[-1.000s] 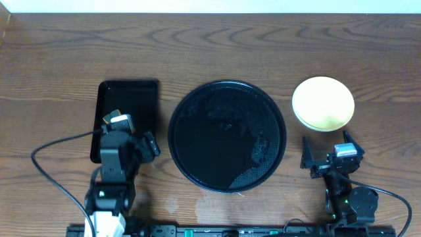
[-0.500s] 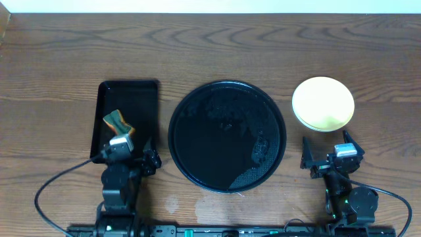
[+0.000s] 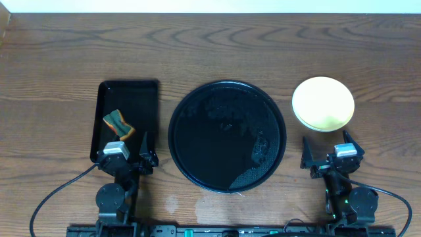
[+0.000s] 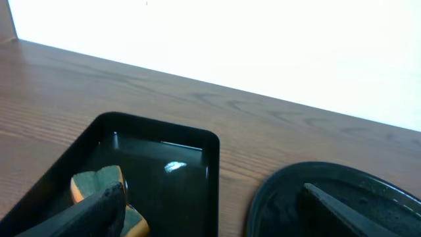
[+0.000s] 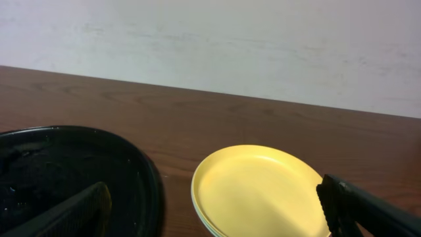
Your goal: Clean dirty plates on tray and stack at the side
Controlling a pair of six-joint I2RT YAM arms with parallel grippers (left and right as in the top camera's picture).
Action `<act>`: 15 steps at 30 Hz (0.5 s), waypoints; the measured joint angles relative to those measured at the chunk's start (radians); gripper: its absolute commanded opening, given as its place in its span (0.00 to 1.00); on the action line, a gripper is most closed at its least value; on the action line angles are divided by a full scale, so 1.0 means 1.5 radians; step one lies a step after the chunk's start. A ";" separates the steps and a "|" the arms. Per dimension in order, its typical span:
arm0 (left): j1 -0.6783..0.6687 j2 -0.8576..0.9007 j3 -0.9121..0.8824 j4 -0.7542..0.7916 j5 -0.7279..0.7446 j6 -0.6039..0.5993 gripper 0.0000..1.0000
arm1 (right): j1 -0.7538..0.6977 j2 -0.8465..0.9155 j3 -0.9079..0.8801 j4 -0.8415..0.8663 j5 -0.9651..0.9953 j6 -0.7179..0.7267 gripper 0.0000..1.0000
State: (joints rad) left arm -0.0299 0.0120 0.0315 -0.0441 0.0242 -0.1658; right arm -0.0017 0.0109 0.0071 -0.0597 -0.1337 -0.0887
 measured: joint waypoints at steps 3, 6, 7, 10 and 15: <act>0.000 -0.001 0.000 -0.002 0.000 0.009 0.84 | 0.000 0.000 0.000 0.000 0.000 0.000 0.99; 0.000 -0.001 0.000 -0.002 0.000 0.024 0.84 | 0.000 0.000 0.000 0.000 0.000 0.000 0.99; 0.000 -0.001 0.000 -0.002 0.000 0.030 0.84 | 0.000 0.000 0.000 0.000 0.000 0.000 0.99; 0.000 -0.001 0.000 -0.002 0.000 0.049 0.84 | 0.000 0.000 0.000 0.000 0.000 0.000 0.99; 0.000 -0.001 0.000 -0.002 0.000 0.064 0.84 | 0.000 0.000 0.000 0.000 0.000 0.000 0.99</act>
State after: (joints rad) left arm -0.0299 0.0109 0.0311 -0.0475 0.0238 -0.0700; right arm -0.0017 0.0109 0.0071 -0.0597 -0.1337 -0.0887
